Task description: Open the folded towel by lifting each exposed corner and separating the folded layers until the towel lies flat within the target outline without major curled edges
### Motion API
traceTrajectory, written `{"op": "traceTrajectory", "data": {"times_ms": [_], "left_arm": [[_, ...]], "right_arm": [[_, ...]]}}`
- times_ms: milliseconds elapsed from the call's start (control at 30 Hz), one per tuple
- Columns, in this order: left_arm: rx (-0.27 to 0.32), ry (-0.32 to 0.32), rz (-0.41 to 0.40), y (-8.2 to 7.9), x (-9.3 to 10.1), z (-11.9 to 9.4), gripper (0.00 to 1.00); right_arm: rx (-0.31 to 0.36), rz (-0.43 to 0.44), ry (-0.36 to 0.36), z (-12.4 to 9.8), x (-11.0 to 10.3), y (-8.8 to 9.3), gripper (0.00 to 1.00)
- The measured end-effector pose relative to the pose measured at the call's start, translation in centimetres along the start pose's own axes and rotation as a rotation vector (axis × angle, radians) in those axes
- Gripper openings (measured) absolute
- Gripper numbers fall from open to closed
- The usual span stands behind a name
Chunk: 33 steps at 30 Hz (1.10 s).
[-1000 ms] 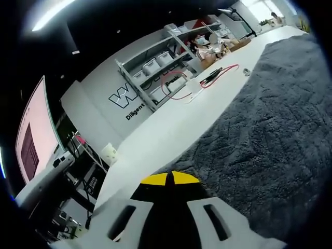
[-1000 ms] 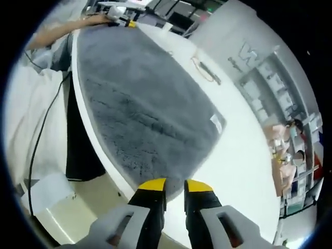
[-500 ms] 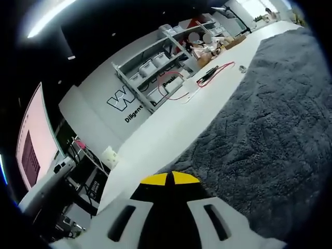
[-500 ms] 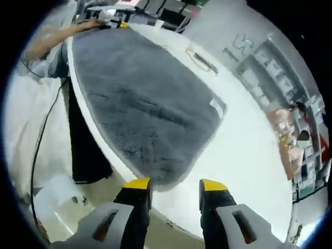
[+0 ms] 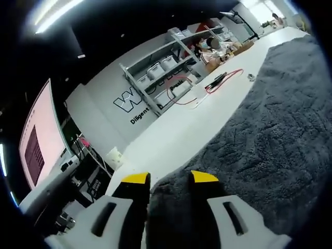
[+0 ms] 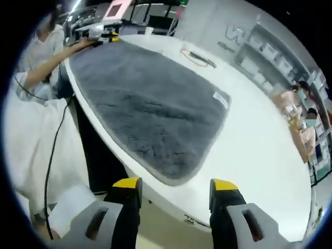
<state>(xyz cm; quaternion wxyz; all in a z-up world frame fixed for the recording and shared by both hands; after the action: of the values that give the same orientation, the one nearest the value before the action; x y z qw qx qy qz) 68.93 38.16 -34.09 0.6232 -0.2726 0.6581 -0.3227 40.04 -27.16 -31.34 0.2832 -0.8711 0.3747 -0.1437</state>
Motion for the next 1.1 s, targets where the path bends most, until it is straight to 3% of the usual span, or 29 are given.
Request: {"op": "traceTrajectory", "data": {"times_ms": [33,167,467,533,567,733,933,1100], "left_arm": [[0.020,-0.026,-0.035,-0.2,-0.3,-0.1,0.44],[0.014,-0.039,-0.043,-0.3,-0.4,0.0,0.52],[0.028,-0.051,-0.043,-0.7,-0.1,-0.1,0.71],[0.016,-0.070,-0.061,-0.6,-0.4,0.0,0.76],[0.002,-0.095,-0.085,-0.4,-0.8,0.1,0.77],[-0.010,-0.090,-0.111,-0.2,-0.9,0.2,0.79],[0.004,-0.103,-0.076,-0.4,-0.9,0.2,0.83],[-0.001,-0.107,-0.081,-0.3,-1.0,0.3,0.81]], "right_arm": [[-0.001,-0.009,-0.008,-0.1,0.0,-0.1,0.46],[-0.023,-0.052,0.001,-0.3,-0.4,0.0,0.43],[-0.036,-0.062,0.013,-0.4,-0.5,-0.3,0.43],[-0.015,-0.098,0.008,0.2,-0.4,-1.1,0.43],[-0.006,-0.107,-0.021,0.8,-0.5,-1.5,0.44],[-0.006,-0.112,-0.023,1.0,-0.4,-1.6,0.40],[0.017,-0.061,-0.021,0.9,0.7,-1.1,0.35],[0.029,-0.036,-0.021,1.2,1.3,-0.8,0.34]]}}
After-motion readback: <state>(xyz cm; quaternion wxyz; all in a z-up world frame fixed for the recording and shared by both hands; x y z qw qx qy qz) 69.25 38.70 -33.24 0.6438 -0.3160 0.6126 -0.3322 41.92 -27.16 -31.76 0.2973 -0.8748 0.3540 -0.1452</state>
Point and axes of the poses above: the point that each gripper's makers call its tool centre point, and the gripper's own axes: z roughly forward along the fingers, x roughly to its right, y roughly out of its underside, the point moved 10 cm from there along -z, roughly backward along the fingers, and after that the axes turned 15 degrees about -y, right-handed, at the moved point
